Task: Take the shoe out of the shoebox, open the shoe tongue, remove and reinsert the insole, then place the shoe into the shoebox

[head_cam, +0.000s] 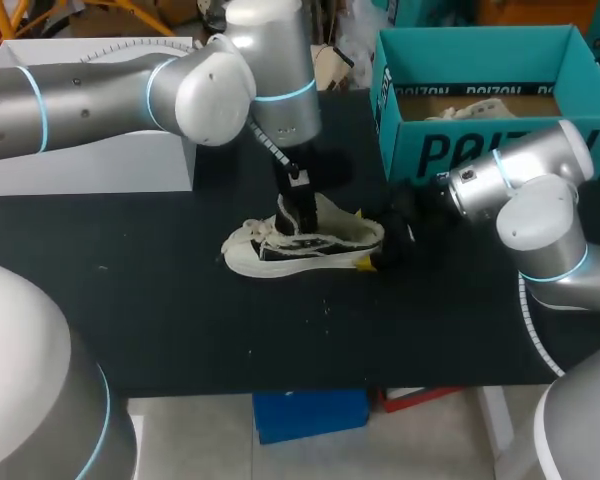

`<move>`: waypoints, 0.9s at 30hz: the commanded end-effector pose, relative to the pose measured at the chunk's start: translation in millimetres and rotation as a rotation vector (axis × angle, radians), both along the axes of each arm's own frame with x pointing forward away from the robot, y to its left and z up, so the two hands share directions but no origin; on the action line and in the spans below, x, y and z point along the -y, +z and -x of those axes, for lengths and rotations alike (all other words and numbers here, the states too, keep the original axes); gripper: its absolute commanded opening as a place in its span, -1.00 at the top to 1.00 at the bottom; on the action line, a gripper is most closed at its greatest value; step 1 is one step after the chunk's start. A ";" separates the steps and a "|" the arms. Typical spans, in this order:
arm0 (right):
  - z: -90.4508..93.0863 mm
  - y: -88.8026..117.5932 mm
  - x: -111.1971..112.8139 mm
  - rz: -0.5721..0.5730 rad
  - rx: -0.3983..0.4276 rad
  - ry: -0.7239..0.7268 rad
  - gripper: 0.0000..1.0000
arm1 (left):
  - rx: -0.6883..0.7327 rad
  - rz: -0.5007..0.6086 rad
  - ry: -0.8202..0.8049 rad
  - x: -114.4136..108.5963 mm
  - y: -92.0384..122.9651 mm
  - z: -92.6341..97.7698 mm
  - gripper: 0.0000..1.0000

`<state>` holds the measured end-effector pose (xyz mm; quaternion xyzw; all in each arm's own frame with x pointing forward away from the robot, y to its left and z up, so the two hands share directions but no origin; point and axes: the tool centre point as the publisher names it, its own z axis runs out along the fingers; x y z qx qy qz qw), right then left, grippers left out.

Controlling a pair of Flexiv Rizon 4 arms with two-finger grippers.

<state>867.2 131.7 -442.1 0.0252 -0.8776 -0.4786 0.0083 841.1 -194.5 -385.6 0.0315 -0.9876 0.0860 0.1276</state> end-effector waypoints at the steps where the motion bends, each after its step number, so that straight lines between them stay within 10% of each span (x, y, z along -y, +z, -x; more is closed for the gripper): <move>1: -1.0 -2.6 0.7 0.001 -0.001 -0.001 1.00 | -0.013 -0.005 -0.007 8.4 -7.5 -2.6 1.00; 27: -1.0 -2.6 0.7 0.001 -0.001 -0.001 1.00 | -0.074 -0.015 -0.026 26.8 -29.9 9.1 1.00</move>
